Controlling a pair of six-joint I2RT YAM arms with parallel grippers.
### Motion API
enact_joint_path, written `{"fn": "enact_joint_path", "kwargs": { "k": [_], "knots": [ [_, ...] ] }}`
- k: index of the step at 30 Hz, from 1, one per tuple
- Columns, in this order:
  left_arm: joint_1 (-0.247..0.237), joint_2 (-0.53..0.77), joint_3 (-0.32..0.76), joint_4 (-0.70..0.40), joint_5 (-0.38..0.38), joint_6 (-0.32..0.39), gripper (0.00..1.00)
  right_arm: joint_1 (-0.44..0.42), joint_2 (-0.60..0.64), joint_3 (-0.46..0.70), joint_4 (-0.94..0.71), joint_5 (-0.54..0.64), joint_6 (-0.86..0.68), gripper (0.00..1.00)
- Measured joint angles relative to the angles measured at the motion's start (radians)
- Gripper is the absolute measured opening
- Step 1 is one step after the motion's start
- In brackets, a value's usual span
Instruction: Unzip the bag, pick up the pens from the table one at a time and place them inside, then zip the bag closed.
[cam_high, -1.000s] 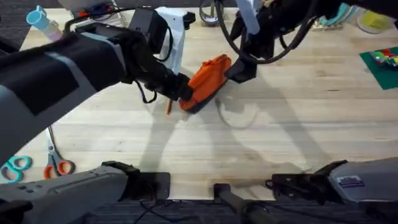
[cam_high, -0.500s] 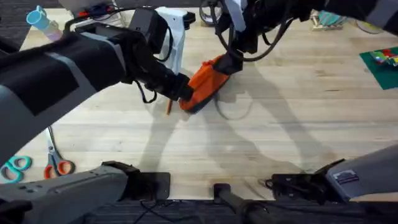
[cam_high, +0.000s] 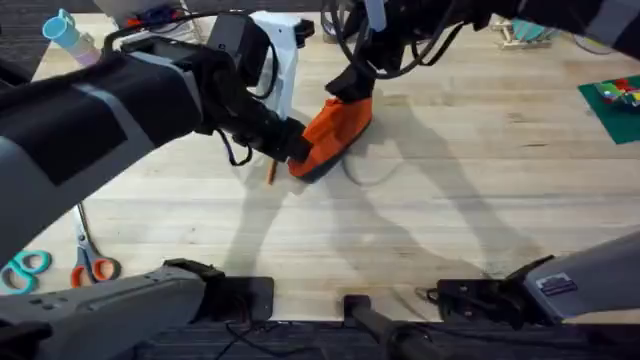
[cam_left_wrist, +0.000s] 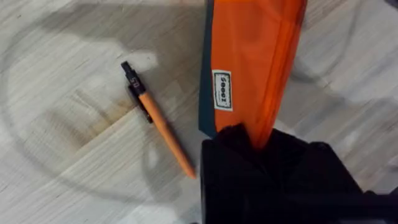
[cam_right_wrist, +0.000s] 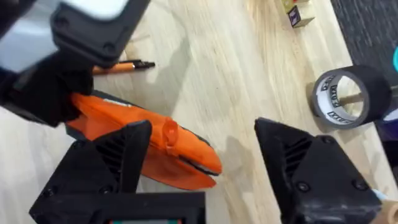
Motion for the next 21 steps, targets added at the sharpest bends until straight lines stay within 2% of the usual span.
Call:
{"fn": "enact_joint_path", "kwargs": {
  "k": [8, 21],
  "knots": [
    [0.000, 0.000, 0.000, 0.000, 0.000, 0.000, 0.042, 0.040, 0.054, 0.000, 0.036, 0.000, 0.064, 0.975],
    [0.000, 0.000, 0.000, 0.000, 0.000, 0.000, 0.042, 0.040, 0.099, 0.000, 0.066, 0.000, 0.215, 0.930]
  ]
}}
